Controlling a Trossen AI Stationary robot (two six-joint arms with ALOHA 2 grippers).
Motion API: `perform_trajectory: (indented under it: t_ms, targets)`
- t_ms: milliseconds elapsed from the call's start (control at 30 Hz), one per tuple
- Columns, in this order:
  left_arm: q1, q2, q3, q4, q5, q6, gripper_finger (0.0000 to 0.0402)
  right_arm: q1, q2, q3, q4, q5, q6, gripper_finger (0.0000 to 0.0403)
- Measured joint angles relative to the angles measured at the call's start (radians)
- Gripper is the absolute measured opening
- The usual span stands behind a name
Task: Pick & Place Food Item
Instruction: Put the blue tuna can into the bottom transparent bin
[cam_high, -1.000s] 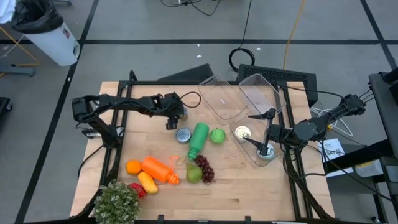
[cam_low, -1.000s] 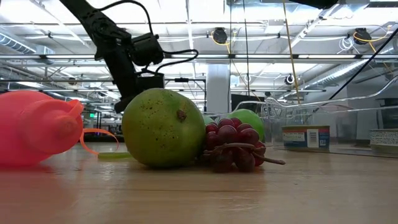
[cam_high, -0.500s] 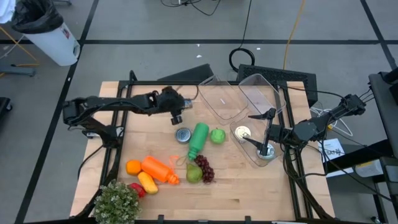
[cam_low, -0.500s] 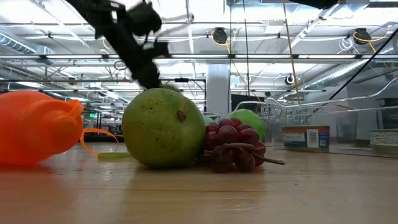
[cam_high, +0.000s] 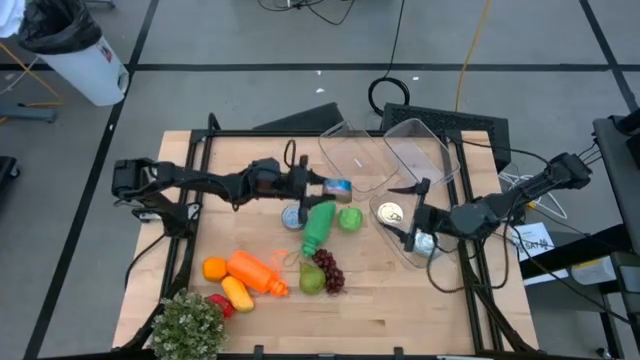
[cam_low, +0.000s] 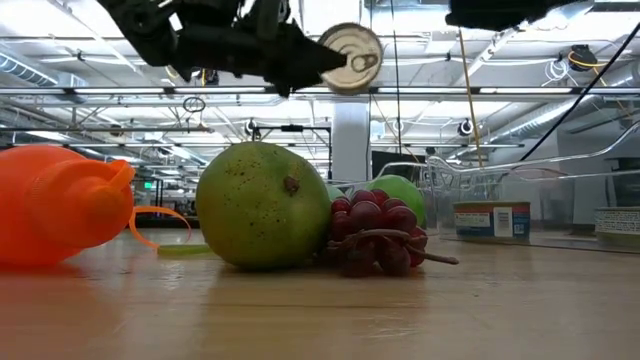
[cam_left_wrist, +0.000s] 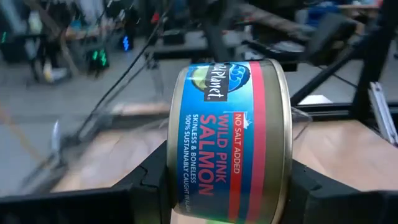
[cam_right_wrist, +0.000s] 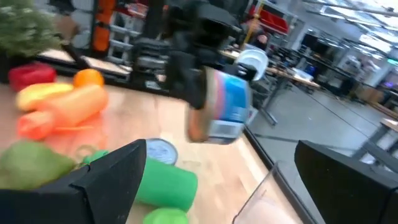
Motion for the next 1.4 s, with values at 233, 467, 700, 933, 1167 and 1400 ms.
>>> perform_trajectory:
  t_ms: [233, 467, 700, 933, 1167, 1400]
  targets:
    - [-0.05, 0.026, 0.026, 0.024, -0.027, 0.074, 0.0167, -0.142, 0.14, 0.0, 0.172, -0.21, 0.045, 0.0393]
    - [-0.05, 0.026, 0.03, -0.012, -0.035, 0.067, 0.0167, -0.246, 0.289, 0.0, 0.334, -0.365, 0.098, 0.0393]
    - [-0.05, 0.026, 0.03, -0.025, -0.036, 0.065, 0.0167, -0.292, 0.364, 0.0, 0.412, -0.369, 0.108, 0.0363]
    - [-0.051, 0.026, 0.03, -0.03, -0.037, 0.055, 0.0167, -0.293, 0.384, 0.0, 0.452, -0.368, 0.106, 0.0239]
    - [-0.077, 0.026, 0.029, -0.034, -0.138, 0.05, 0.0253, -0.293, 0.383, 0.0, 0.419, -0.362, 0.085, 0.0183]
    - [-0.109, -0.023, 0.029, -0.108, -0.31, 0.089, 0.0387, -0.271, 0.214, 0.001, 0.232, -0.209, 0.103, 0.0183]
